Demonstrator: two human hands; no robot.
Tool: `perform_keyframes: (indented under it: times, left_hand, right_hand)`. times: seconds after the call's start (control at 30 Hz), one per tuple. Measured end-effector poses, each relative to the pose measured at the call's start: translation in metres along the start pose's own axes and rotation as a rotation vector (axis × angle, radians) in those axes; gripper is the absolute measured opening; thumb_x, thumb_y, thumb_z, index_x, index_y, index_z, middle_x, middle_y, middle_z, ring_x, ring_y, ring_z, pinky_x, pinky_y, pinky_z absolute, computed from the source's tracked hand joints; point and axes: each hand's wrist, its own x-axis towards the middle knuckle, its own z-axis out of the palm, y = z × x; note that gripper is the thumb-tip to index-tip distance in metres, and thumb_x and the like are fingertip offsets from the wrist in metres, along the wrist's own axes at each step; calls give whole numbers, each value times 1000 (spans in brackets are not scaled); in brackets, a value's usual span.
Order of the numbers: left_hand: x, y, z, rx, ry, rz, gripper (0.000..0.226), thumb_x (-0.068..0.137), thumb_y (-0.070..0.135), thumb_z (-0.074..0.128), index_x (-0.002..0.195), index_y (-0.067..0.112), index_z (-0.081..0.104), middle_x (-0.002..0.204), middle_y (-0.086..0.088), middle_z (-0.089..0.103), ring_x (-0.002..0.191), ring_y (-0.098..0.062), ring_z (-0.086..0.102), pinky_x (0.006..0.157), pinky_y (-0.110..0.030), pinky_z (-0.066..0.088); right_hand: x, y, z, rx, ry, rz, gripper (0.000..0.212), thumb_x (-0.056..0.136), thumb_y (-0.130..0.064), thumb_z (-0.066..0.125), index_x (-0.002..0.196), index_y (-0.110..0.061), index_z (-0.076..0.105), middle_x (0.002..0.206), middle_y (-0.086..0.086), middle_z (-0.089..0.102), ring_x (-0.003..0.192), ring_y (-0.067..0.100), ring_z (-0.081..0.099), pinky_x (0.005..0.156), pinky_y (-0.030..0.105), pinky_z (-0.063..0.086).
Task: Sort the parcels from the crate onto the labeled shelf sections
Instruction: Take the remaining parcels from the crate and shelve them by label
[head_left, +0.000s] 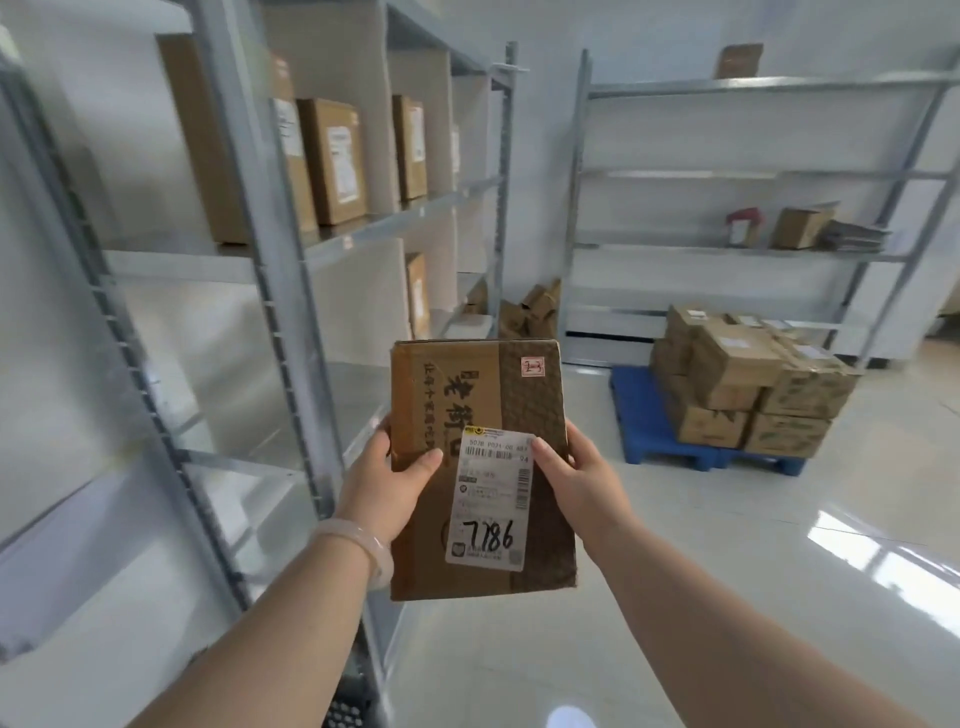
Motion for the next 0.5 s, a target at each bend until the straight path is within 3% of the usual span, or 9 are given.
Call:
perform_keyframes:
  times: [0.1, 0.23, 0.4, 0.5]
  left_hand:
    - [19, 25, 62, 6, -37, 1, 44, 92, 43, 60, 133, 29, 49, 121, 9, 63, 111, -20, 60, 96, -40, 48]
    - [43, 57, 133, -14, -76, 13, 51, 91, 48, 59, 136, 29, 46, 133, 5, 59, 123, -25, 56, 104, -49, 46]
    - [74, 76, 192, 22, -103, 24, 49, 92, 50, 57, 136, 34, 41, 136, 7, 55, 128, -26, 52, 104, -49, 43]
    - [103, 79, 214, 47, -104, 22, 45, 92, 49, 57, 132, 36, 41, 126, 10, 57, 123, -25, 54, 102, -48, 45]
  right_hand:
    - [23, 0, -60, -3, 42, -3, 46, 96, -36, 56, 140, -39, 43, 113, -7, 68, 96, 7, 66, 63, 17, 53]
    - [57, 1, -129, -21, 85, -12, 50, 95, -37, 56, 142, -40, 40, 116, -8, 67, 100, 8, 66, 65, 17, 52]
    - [99, 12, -179, -34, 128, 9, 55, 95, -40, 55, 146, -39, 36, 125, -7, 62, 114, 14, 60, 69, 18, 50]
    - [129, 23, -191, -39, 151, 26, 55, 94, -41, 55, 146, -39, 36, 127, -7, 61, 117, 14, 59, 70, 18, 50]
